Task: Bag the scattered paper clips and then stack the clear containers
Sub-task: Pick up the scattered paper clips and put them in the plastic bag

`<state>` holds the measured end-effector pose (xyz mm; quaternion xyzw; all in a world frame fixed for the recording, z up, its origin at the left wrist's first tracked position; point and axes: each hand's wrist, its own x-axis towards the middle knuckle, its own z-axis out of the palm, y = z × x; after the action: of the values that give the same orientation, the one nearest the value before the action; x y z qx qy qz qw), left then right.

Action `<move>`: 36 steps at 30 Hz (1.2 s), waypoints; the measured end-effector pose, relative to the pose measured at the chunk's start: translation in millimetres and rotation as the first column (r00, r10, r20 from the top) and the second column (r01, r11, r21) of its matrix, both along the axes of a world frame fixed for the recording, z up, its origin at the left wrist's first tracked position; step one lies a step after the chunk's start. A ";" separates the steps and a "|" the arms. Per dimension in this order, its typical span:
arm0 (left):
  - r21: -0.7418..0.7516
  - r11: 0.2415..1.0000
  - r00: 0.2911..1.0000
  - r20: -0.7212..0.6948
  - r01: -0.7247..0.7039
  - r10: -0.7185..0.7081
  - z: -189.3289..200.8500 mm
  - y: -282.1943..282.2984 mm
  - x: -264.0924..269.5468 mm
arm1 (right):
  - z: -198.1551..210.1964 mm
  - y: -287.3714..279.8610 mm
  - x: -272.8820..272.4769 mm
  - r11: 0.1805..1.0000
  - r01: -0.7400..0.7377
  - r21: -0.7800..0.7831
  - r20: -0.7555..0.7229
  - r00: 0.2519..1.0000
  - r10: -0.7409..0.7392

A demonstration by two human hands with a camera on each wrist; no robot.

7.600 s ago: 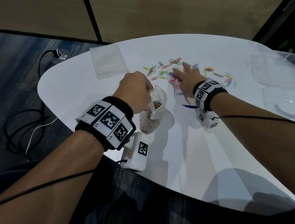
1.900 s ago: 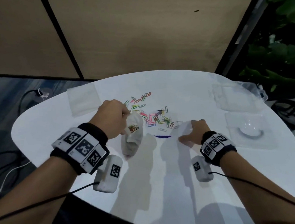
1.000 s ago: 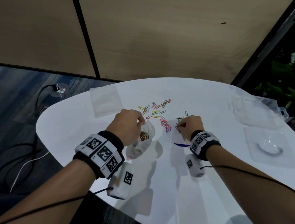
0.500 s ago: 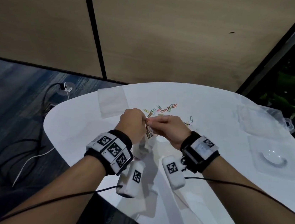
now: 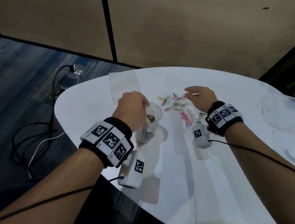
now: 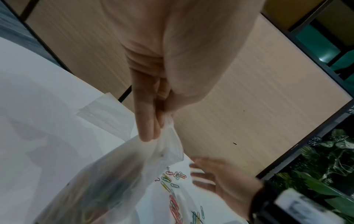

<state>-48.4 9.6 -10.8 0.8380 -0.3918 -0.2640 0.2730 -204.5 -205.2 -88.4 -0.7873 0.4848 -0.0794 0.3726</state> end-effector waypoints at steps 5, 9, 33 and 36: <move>0.025 0.999 0.998 0.047 0.041 -0.043 0.7 -2.4 4.0 | -41.6 -38.2 11.8 0.995 -0.101 0.005 -0.356 0.930 0.096; 0.040 0.998 0.997 0.044 0.058 -0.059 2.7 -9.5 2.8 | -42.5 -23.4 40.7 0.914 -0.403 -0.050 -0.467 0.818 0.335; 0.075 0.995 0.997 0.019 0.070 -0.072 6.9 -3.8 1.0 | 48.6 64.2 1.5 0.731 -0.158 0.664 0.489 0.831 -0.265; 0.089 0.994 0.997 0.030 0.069 -0.072 9.2 -3.1 0.8 | 56.5 90.2 11.4 0.721 -0.218 0.658 0.438 0.889 -0.131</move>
<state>-47.6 6.5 -1.6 0.8392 -0.4134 -0.2765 0.2199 -193.1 -115.0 -31.9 -0.5608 0.3584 -0.0658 0.7434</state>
